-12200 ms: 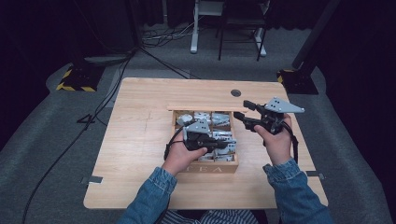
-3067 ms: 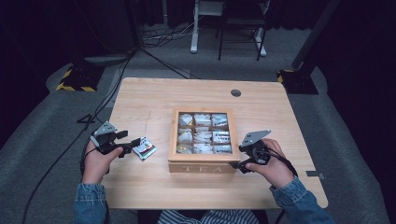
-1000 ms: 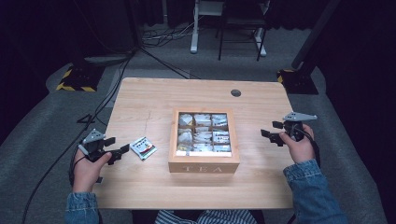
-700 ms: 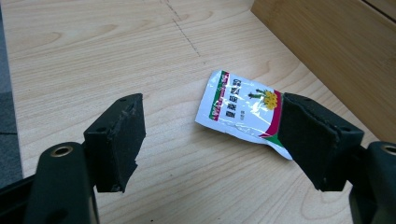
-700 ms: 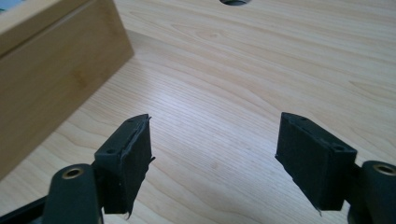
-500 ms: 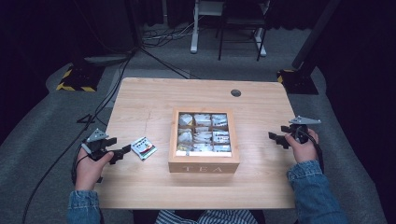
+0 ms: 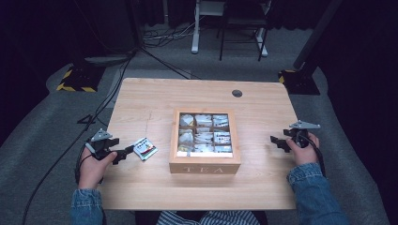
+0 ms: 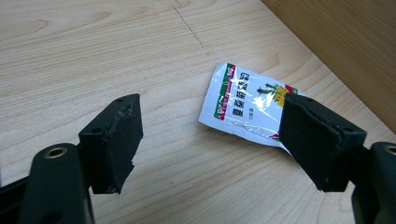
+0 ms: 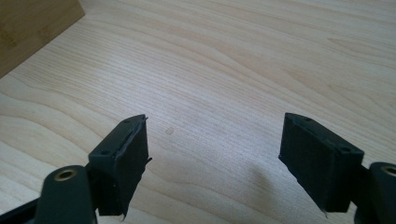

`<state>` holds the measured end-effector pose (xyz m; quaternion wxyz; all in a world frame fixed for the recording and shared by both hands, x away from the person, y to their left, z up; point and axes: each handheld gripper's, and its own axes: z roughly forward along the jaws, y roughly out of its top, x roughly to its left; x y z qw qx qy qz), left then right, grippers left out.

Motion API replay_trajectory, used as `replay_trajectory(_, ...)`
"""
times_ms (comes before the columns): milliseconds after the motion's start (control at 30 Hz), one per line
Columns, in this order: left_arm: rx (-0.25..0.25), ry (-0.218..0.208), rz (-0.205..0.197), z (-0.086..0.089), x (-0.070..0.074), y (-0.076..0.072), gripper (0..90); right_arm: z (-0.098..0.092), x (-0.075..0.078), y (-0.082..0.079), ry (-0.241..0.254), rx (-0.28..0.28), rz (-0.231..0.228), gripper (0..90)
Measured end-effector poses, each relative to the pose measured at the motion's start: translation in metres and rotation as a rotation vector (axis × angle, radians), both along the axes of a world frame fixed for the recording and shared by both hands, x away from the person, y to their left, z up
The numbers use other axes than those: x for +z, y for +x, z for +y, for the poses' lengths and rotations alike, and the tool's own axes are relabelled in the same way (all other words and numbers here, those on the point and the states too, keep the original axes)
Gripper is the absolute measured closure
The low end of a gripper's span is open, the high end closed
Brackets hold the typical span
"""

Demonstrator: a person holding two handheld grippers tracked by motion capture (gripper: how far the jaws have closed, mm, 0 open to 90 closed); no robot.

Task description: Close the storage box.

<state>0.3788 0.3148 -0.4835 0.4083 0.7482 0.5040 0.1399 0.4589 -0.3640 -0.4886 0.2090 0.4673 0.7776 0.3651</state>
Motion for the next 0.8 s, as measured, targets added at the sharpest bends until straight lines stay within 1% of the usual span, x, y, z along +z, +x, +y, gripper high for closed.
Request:
replay_trajectory(133,-0.006,0.008,-0.004,-0.001,-0.001,0.002,21.4,0.001,-0.003,0.0,-0.005,0.009,-0.002,23.1)
replay_trajectory(167,-0.006,0.002,0.003,-0.003,-0.002,0.003,21.3,0.003,-0.006,0.0,-0.01,0.012,0.0,22.0)
replay_trajectory(300,-0.012,0.004,0.008,-0.005,-0.003,0.005,20.9,0.005,-0.011,-0.001,-0.035,0.016,0.009,20.7)
replay_trajectory(400,-0.015,0.008,0.005,-0.005,-0.003,0.006,20.6,0.006,-0.014,0.0,-0.031,0.011,0.014,19.6)
replay_trajectory(433,-0.014,0.008,0.007,-0.006,-0.004,0.007,20.5,0.006,-0.015,0.0,-0.033,0.014,0.024,18.3)
replay_trajectory(567,-0.013,0.011,0.012,-0.006,-0.004,0.008,20.4,0.007,-0.015,0.0,-0.039,0.013,0.027,16.4)
replay_trajectory(633,-0.012,0.012,0.018,-0.007,-0.005,0.009,20.1,0.008,-0.015,-0.001,-0.041,0.007,0.028,15.2)
replay_trajectory(700,0.012,0.004,0.042,-0.008,-0.005,0.01,20.2,0.009,-0.015,-0.001,-0.041,-0.002,0.028,15.1)
replay_trajectory(767,0.014,0.007,0.037,-0.007,-0.005,0.011,20.6,0.01,-0.015,-0.003,-0.04,-0.022,0.029,14.8)
replay_trajectory(800,0.01,0.002,0.035,-0.007,-0.005,0.011,20.6,0.01,-0.015,-0.004,-0.041,-0.03,0.029,14.5)
